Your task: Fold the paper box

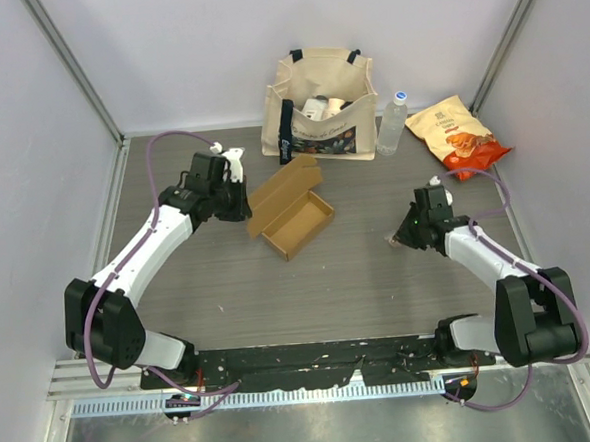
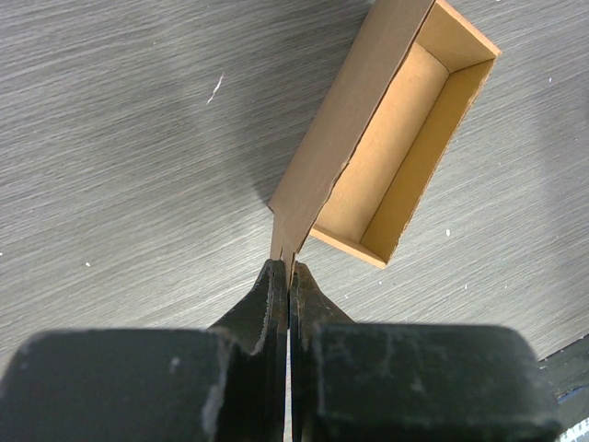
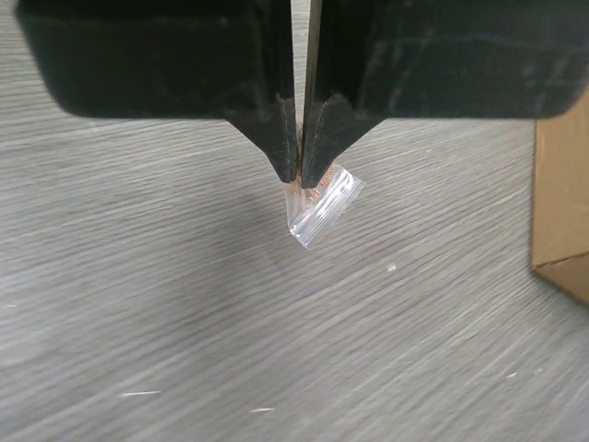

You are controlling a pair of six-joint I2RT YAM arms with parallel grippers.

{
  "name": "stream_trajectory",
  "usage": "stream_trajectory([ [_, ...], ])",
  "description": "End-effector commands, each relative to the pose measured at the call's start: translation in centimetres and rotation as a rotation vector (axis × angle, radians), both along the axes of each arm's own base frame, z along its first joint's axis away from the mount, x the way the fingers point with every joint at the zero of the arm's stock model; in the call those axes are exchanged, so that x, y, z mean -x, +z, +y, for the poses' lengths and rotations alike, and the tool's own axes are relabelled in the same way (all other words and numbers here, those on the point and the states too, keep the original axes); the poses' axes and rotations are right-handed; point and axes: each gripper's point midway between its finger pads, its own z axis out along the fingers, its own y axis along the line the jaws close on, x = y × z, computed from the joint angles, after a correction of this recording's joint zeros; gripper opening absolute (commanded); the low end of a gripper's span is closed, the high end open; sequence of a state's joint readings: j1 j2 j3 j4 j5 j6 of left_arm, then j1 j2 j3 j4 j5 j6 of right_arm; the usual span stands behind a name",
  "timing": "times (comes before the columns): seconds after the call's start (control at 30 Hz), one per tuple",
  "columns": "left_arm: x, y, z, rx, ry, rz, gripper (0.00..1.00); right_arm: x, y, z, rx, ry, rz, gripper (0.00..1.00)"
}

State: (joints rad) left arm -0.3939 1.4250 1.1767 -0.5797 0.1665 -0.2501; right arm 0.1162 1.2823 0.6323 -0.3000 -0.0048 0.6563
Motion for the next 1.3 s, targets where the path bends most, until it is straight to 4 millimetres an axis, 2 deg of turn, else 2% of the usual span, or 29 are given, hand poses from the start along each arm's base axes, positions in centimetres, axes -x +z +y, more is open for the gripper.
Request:
stream_trajectory([
  [0.0, -0.5, 0.8, -0.5, 0.019, -0.023, -0.024, 0.0, -2.8, 5.4, 4.2, -0.059, 0.093, -0.159, 0.09],
  [0.03, -0.5, 0.8, -0.4, 0.021, -0.022, -0.023, 0.0, -3.2, 6.1, 5.2, -0.066, 0.112, -0.175, 0.09],
  [0.07, -0.5, 0.7, -0.5, 0.018, -0.023, -0.023, 0.0, -3.1, 6.7, 7.4, -0.072, 0.165, -0.186, 0.09],
  [0.1, -0.4, 0.6, -0.5, 0.017, -0.024, -0.018, 0.0, -4.0, 8.4, 9.0, -0.098, 0.184, -0.224, 0.09],
  [0.17, -0.4, 0.7, -0.5, 0.018, -0.026, -0.022, 0.0, -4.8, 8.6, 11.4, -0.091, 0.217, -0.236, 0.09],
  [0.2, -0.4, 0.6, -0.5, 0.017, -0.026, -0.019, 0.0, -5.4, 10.5, 14.1, -0.113, 0.267, -0.284, 0.09],
  [0.23, -0.4, 0.7, -0.5, 0.018, -0.028, -0.023, 0.0, -5.6, 9.3, 15.7, -0.102, 0.302, -0.256, 0.09],
  [0.27, -0.4, 0.6, -0.4, 0.016, -0.027, -0.021, 0.0, -6.0, 9.6, 17.1, -0.101, 0.33, -0.265, 0.1],
  [0.3, -0.4, 0.7, -0.5, 0.019, -0.03, -0.024, 0.0, -6.7, 11.1, 19.2, -0.109, 0.367, -0.298, 0.12],
  [0.33, -0.3, 0.7, -0.5, 0.02, -0.031, -0.023, 0.0, -7.1, 11.0, 20.0, -0.096, 0.409, -0.306, 0.16],
  [0.37, -0.4, 0.7, -0.5, 0.023, -0.03, -0.023, 0.0, -7.4, 9.9, 21.0, -0.097, 0.449, -0.287, 0.2],
  [0.4, -0.3, 0.6, -0.6, 0.021, -0.034, -0.025, 0.0, -7.8, 10.8, 22.1, -0.124, 0.496, -0.307, 0.34],
  [0.47, -0.3, 0.6, -0.5, 0.021, -0.033, -0.023, 0.0, -8.3, 10.3, 22.1, -0.063, 0.57, -0.331, 0.53],
  [0.53, -0.3, 0.7, -0.7, 0.027, -0.038, -0.02, 0.0, -9.2, 10.4, 21.4, -0.003, 0.606, -0.356, 0.61],
  [0.63, -0.3, 0.8, -0.7, 0.03, -0.04, -0.022, 0.0, -10.2, 10.0, 20.1, 0.044, 0.682, -0.37, 0.61],
  [0.67, -0.4, 0.9, -0.8, 0.032, -0.039, -0.025, 0.0, -11.4, 10.3, 18.7, 0.052, 0.676, -0.39, 0.6],
  [0.73, -0.3, 0.8, -0.7, 0.029, -0.039, -0.02, 0.0, -12.1, 10.7, 17.8, 0.001, 0.712, -0.427, 0.56],
  [0.77, -0.4, 0.8, -0.7, 0.031, -0.039, -0.02, 0.0, -13.6, 11.5, 16.5, -0.001, 0.711, -0.486, 0.55],
  [0.8, -0.3, 0.8, -0.8, 0.033, -0.042, -0.018, 0.0, -13.8, 11.2, 16.4, -0.026, 0.742, -0.503, 0.54],
  [0.87, -0.2, 0.9, -1.0, 0.041, -0.048, -0.016, 0.0, -14.1, 12.3, 17.1, -0.087, 0.834, -0.578, 0.52],
  [0.93, -0.2, 0.8, -1.0, 0.039, -0.049, -0.015, 0.0, -14.1, 11.9, 17.7, -0.083, 0.909, -0.609, 0.52],
  [1.0, -0.2, 0.9, -0.8, 0.036, -0.047, -0.019, 0.0, -14.3, 12.3, 18.2, -0.081, 0.96, -0.651, 0.52],
  [1.27, -0.1, 0.9, -1.0, 0.042, -0.059, -0.015, 0.0, -15.7, 13.4, 19.4, -0.122, 1.082, -0.785, 0.55],
])
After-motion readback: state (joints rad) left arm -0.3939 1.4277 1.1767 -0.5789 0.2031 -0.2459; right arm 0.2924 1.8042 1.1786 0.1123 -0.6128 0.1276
